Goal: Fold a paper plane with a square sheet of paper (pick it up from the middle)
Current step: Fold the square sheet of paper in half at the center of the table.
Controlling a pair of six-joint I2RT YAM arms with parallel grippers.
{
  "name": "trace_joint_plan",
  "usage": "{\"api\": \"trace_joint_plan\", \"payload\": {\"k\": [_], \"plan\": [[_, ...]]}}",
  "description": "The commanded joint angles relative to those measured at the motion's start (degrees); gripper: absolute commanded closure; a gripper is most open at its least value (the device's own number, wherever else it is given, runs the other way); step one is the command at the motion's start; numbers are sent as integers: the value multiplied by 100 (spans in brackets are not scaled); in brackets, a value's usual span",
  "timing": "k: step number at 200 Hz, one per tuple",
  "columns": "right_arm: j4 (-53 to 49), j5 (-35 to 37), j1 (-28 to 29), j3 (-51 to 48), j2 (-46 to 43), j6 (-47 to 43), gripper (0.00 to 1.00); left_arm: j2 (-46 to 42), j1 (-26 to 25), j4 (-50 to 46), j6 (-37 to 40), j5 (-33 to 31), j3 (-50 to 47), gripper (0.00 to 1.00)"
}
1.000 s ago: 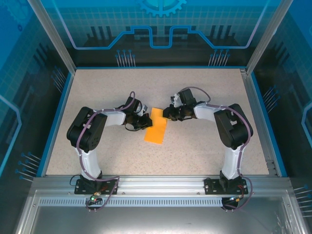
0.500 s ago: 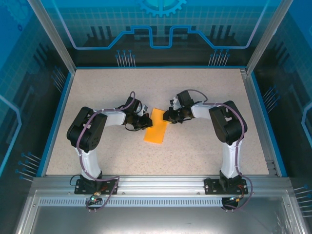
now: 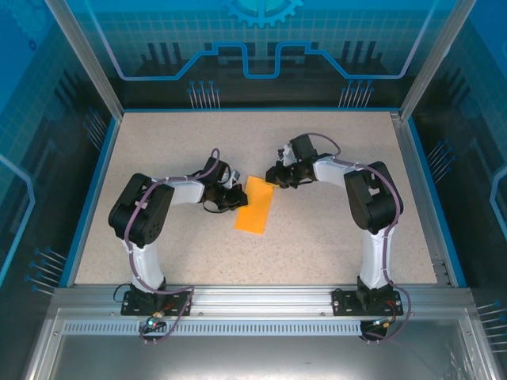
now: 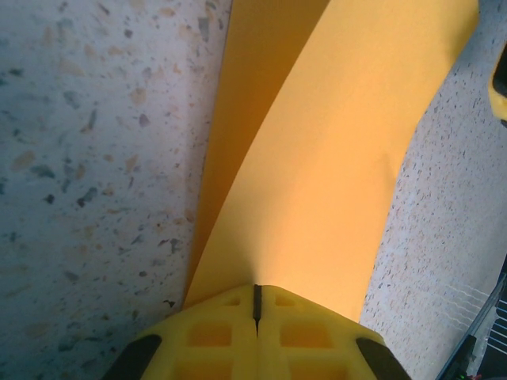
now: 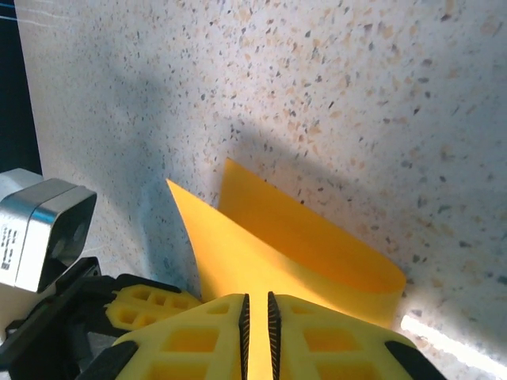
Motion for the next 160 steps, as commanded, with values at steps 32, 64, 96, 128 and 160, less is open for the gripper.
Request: {"api": "trace_joint_plan", "payload": {"k": [32, 64, 96, 128, 160], "plan": [[-326, 134, -58, 74, 501, -112, 83, 195, -49, -519, 221, -112, -51, 100], [-490, 60, -67, 243, 381, -120, 82, 204, -47, -530, 234, -129, -46, 100], [-540, -72, -204, 447, 159, -105, 82, 173, -48, -565, 247, -124, -46, 100], [-471, -236, -277, 489, 288, -42, 82, 169, -49, -577, 243, -115, -20, 100], [-365, -208, -253, 363, 447, 27, 83, 168, -49, -584, 247, -111, -20, 100]]}}
